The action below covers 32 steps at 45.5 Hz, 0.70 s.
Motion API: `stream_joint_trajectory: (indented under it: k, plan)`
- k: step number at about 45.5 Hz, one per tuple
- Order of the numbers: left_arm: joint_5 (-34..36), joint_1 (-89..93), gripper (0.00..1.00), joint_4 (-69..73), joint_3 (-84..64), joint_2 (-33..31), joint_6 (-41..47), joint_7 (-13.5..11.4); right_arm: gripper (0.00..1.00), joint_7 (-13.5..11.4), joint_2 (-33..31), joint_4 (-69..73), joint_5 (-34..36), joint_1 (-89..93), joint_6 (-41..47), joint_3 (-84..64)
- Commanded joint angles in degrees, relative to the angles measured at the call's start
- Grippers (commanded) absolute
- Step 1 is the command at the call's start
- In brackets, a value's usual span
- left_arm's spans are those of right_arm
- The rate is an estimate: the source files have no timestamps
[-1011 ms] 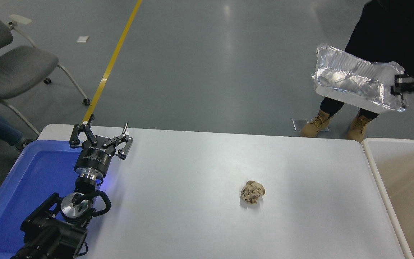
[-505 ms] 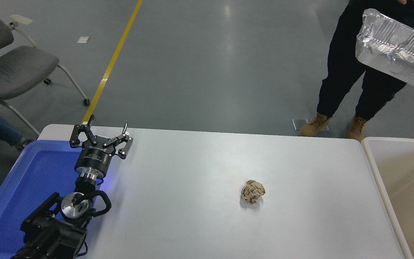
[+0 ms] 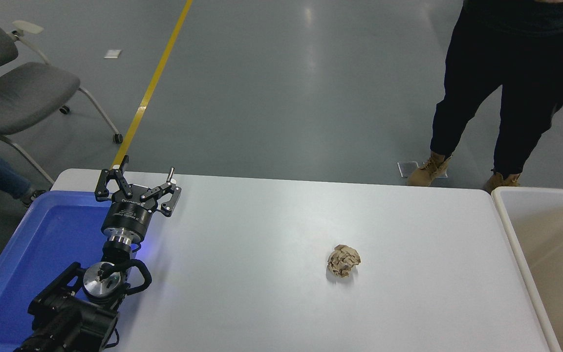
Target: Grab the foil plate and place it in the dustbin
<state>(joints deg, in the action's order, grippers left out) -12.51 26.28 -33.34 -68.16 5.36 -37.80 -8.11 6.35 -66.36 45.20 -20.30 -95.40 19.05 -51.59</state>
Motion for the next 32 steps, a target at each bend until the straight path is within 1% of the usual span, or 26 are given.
stream_joint_trajectory:
  k: [1,4,8,11,18,21,25,28,32]
  plan:
    - [0.03,0.00,0.99,0.02,0.05,0.00,0.01,0.03,0.00,-0.02,8.08,-9.50,22.22,23.57,-12.18,5.18]
    - [-0.06,0.00,0.99,0.02,-0.04,0.00,0.01,-0.06,0.00,-0.20,11.94,-13.63,27.76,30.69,-14.82,8.43]
    - [-0.06,0.00,0.99,0.02,-0.04,0.00,0.01,-0.06,0.00,-1.25,16.95,-19.96,31.20,39.75,-17.55,13.35]
    - [-0.06,0.00,0.99,0.02,-0.04,0.00,0.01,0.03,0.00,-2.39,21.61,-26.02,31.64,45.81,-18.69,18.61]
    - [-0.06,0.00,0.99,0.02,-0.04,0.00,0.01,0.03,0.00,-6.43,32.86,-43.34,30.76,58.22,-19.13,31.37]
    - [-0.06,0.00,0.99,0.02,-0.04,0.00,0.01,0.03,0.00,-6.97,36.73,-46.16,29.45,59.89,-19.31,33.48]
    - [-0.06,0.00,0.99,0.02,-0.04,0.00,0.01,-0.06,0.00,-6.97,39.11,-46.34,28.13,61.30,-20.62,34.37]
    - [-0.06,0.00,0.99,0.02,-0.04,0.00,0.01,-0.06,0.00,-7.05,39.73,-46.08,27.95,63.14,-22.73,34.37]
    - [-0.06,0.00,0.99,0.02,-0.04,0.00,0.01,-0.06,0.00,-7.14,40.43,-45.99,27.77,64.38,-23.26,34.10]
